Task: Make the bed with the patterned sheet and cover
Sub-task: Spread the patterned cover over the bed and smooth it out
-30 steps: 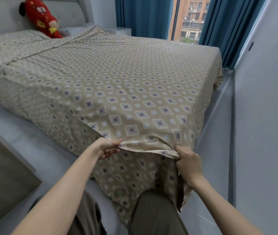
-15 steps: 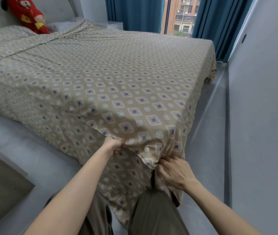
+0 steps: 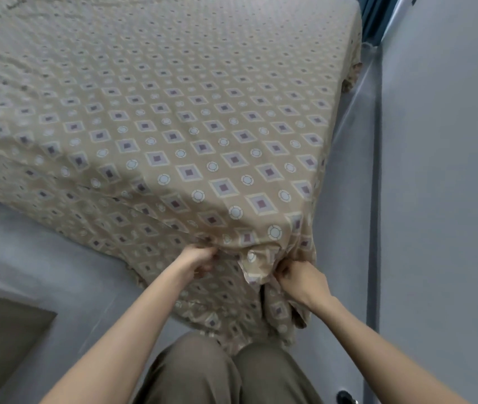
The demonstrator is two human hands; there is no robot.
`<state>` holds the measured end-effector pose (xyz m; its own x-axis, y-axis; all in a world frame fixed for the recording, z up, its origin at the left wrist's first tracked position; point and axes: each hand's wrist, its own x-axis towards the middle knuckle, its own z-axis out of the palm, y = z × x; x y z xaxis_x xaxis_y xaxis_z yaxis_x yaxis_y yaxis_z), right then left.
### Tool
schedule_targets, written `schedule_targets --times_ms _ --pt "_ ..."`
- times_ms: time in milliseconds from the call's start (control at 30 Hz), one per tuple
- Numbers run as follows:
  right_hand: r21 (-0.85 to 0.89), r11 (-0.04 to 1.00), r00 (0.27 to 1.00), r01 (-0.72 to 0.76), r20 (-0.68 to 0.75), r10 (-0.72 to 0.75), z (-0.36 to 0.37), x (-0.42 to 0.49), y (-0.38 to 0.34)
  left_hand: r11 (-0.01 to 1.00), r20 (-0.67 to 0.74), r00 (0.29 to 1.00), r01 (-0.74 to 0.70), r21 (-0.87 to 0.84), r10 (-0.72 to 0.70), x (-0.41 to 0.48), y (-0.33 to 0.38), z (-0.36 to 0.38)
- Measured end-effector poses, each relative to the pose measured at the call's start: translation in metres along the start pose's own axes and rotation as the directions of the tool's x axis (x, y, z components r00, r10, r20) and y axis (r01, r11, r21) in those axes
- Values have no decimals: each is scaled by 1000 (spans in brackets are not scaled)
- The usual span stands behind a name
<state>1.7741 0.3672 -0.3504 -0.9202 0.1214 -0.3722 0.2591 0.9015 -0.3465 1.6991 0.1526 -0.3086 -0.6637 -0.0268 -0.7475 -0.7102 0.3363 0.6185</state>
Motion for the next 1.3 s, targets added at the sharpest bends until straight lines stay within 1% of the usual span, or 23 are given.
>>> schedule_targets --times_ms 67,133,233,300,400,433,533,633,767,900,1000,1067,1100,1200,1300 --pt "-21 999 995 -44 92 46 -28 -14 -9 994 71 994 78 74 -83 -26 18 -9" --pt "-27 997 989 -69 126 72 -66 -33 -23 983 129 981 126 135 -143 -58 39 -20" --pt "9 996 988 -94 125 92 -129 -56 -46 982 158 977 116 149 -140 -107 79 -39" --pt "42 993 987 -115 115 109 -184 -71 -69 988 159 982 76 138 -98 -145 118 -56" --pt "106 987 991 -120 64 113 -271 -97 -107 995 181 983 0 101 -18 -211 181 -80" --pt "127 985 993 -117 36 113 -309 -106 -123 996 180 984 -24 81 9 -234 210 -92" --pt "178 978 993 -109 -13 113 -390 -130 -161 996 172 982 -79 31 73 -290 269 -112" --pt "229 968 991 -98 -62 115 -458 -148 -190 989 125 981 -147 -18 149 -339 323 -128" --pt "276 960 985 -57 -142 99 -528 -151 -215 947 47 949 -309 -86 313 -381 381 -143" --pt "322 947 966 22 -251 63 -577 -134 -229 903 29 910 -407 -137 414 -391 421 -147" --pt "378 922 954 86 -299 34 -600 -109 -228 870 9 878 -473 -141 479 -385 446 -148" --pt "385 916 953 112 -303 11 -617 -84 -224 852 -24 862 -505 -138 507 -376 466 -143" --pt "383 914 956 134 -293 -17 -631 -47 -214 845 -58 859 -512 -152 509 -351 487 -133" --pt "373 908 946 192 -316 -70 -647 -20 -212 833 -67 850 -526 -171 523 -345 503 -133" --pt "351 912 953 213 -280 -115 -685 67 -188 832 -156 852 -522 -187 500 -297 556 -108"
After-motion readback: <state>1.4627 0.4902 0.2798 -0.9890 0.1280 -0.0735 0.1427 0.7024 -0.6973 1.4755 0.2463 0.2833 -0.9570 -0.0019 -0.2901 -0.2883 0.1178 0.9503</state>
